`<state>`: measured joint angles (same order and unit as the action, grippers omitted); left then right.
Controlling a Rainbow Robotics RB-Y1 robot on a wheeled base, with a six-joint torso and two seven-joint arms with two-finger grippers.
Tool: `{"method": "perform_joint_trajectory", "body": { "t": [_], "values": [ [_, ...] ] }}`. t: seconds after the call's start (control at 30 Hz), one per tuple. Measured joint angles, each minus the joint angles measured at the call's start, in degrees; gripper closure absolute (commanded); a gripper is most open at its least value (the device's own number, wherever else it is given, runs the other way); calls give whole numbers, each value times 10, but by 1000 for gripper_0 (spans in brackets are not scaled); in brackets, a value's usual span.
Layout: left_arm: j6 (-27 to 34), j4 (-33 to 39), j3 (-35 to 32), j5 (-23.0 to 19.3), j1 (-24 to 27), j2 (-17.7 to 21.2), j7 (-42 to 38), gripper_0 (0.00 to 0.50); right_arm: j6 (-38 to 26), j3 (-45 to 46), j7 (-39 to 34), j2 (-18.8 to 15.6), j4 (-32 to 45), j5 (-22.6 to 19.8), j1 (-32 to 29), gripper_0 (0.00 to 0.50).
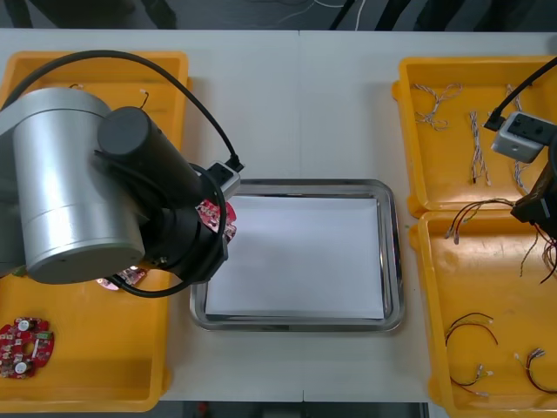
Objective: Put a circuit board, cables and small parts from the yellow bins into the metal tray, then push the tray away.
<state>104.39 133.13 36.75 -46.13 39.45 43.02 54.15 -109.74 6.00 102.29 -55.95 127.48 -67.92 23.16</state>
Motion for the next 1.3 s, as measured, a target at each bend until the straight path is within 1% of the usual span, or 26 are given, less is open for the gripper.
{"method": "perform_joint_trajectory", "body": {
  "t": [0.17,0.3,0.47,0.73,0.83,1.07,1.3],
  "values": [
    [-2,-14,54,32,18,-27,-97,500,1,-43,0,0,0,-5,26,500],
    [-25,-39,86,53,25,-42,-159,500,2,-72,0,0,1,-8,48,500],
    [-76,-81,127,80,28,-55,-162,500,10,-102,-1,0,1,-14,70,500],
    [-126,-130,178,104,29,-64,-162,500,28,-154,-11,0,1,-16,102,500],
    [-134,-132,199,114,29,-64,-162,500,32,-165,-14,0,1,-17,110,500],
    [-151,-132,232,117,29,-64,-162,500,39,-167,-14,0,2,-23,111,500],
    [-164,-132,258,140,29,-64,-163,500,39,-167,-14,0,2,-23,111,500]
  ]
}}
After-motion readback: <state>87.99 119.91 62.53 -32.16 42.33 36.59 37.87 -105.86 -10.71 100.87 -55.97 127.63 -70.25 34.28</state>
